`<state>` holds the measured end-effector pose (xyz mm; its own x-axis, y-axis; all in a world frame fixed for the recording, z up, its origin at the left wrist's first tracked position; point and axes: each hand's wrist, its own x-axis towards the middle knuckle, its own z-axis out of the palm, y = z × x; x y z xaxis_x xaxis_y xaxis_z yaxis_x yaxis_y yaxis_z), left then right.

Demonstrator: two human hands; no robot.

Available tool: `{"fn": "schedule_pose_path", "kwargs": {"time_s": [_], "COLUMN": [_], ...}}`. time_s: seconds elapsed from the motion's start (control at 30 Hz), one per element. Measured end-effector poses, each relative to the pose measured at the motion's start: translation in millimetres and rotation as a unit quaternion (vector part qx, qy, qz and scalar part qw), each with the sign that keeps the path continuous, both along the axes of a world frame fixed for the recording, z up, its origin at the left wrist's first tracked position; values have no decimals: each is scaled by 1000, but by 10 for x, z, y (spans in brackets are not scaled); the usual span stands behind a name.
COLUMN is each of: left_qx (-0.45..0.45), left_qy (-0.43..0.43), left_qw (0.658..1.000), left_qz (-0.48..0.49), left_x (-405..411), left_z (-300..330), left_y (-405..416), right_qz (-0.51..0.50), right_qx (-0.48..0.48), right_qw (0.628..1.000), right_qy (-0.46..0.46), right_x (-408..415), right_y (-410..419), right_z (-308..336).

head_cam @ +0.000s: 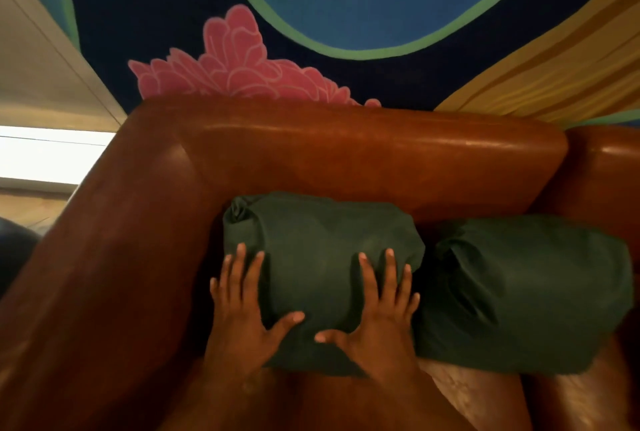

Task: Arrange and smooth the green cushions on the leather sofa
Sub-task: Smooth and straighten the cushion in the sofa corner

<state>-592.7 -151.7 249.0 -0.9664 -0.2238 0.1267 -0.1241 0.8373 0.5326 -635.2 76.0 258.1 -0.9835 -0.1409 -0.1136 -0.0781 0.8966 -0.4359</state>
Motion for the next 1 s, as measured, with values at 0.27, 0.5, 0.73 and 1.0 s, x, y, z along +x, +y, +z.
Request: {"fn": "schedule_pose_path", "kwargs": {"time_s": [0.27, 0.5, 0.73, 1.0], "left_qx": [-202, -189, -160, -165], "left_qy": [-165, -229, -297, -339], "left_qw": [944, 933, 920, 904], "left_qz": [-201, -204, -202, -203], "left_x": [-97, -372, -593, -770], "left_z": [-170, -352, -610, -682], "left_y": [-41, -55, -63, -49], "right_qz": [29, 37, 13, -7], "right_qx": [80, 103, 150, 171], "right_qw": [983, 963, 930, 909], "right_qy": [-161, -246, -336, -379], "right_x": [-168, -441, -683, -858], "right_y": [-185, -330, -476, -566], "right_z": [3, -24, -150, -340]}}
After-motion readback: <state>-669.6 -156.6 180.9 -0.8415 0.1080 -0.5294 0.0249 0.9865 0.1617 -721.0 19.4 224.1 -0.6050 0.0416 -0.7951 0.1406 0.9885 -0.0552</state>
